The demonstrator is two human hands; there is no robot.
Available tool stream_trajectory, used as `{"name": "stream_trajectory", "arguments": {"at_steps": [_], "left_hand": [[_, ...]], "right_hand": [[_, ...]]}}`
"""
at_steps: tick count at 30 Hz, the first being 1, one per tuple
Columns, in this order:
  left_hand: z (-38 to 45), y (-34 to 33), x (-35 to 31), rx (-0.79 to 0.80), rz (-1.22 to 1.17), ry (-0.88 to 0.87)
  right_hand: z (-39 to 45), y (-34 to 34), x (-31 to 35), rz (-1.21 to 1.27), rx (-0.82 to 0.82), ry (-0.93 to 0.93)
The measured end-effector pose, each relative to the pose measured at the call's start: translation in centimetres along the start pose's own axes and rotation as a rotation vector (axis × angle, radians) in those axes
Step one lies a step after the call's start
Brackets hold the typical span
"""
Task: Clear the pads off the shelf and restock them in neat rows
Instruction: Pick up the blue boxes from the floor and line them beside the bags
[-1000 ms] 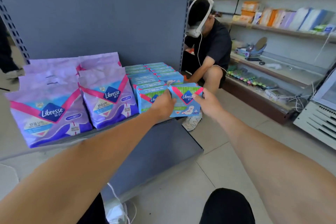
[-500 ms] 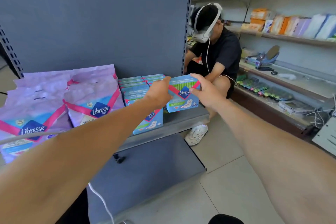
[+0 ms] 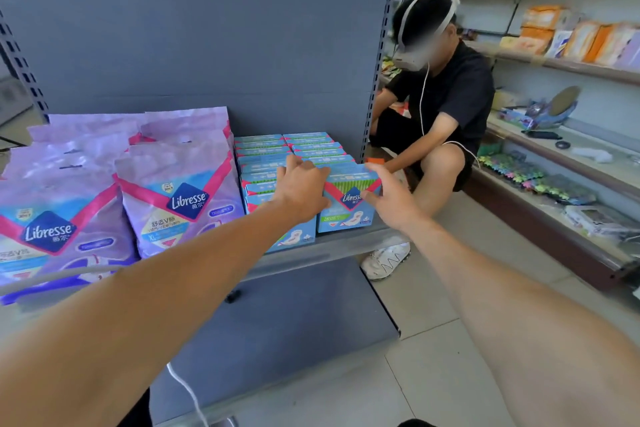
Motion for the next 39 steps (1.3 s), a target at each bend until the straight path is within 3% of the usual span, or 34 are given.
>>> {"name": "stream_trajectory", "arguments": {"at_steps": [4,9,12,20,25,32,39], "left_hand": [[-0.9,-0.9,-0.1,0.028,0.178,-0.095],[-1.6,-1.5,-0.4,0.091,0.181,-0.122],[-1.7,-1.2,0.0,0.135,0.176,-0.169],[-3.1,-0.1,3.5,0.118,0.272,-0.165],[-3.4,0.0,4.8,0.16,0.306,-0.106],[-3.6,0.3,5.3,0.181,0.258,-0.115],[-3.9,0.5,5.7,0.179,0.244,-0.114]], "right_hand": [[-0.4,-1.3,0.8,-0.195,-0.02,0.122],[-1.6,-2.0,1.9,-0.782,-0.071,0.365],[-2.0,-1.5,2.7,-0.906,-0.035,0.408],[-1.0,-2.1,5.0,-0.874,0.12,0.441],[-0.5,-1.9,5.4,-0.775,0.06,0.422],[1.3,-1.2,6.1,-0.654,0.18,0.299],[1.3,-1.7,6.8,-0.629,0.196,0.322]]}}
Point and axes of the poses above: each hand's wrist, its own z-axis towards the middle knuckle, its own y-axis out of the back of the hand, x = y × z, the point moved 6 cm from there along z, towards the middle knuckle, and after that the axes turned 7 degrees about -z, right-handed, at the moved point
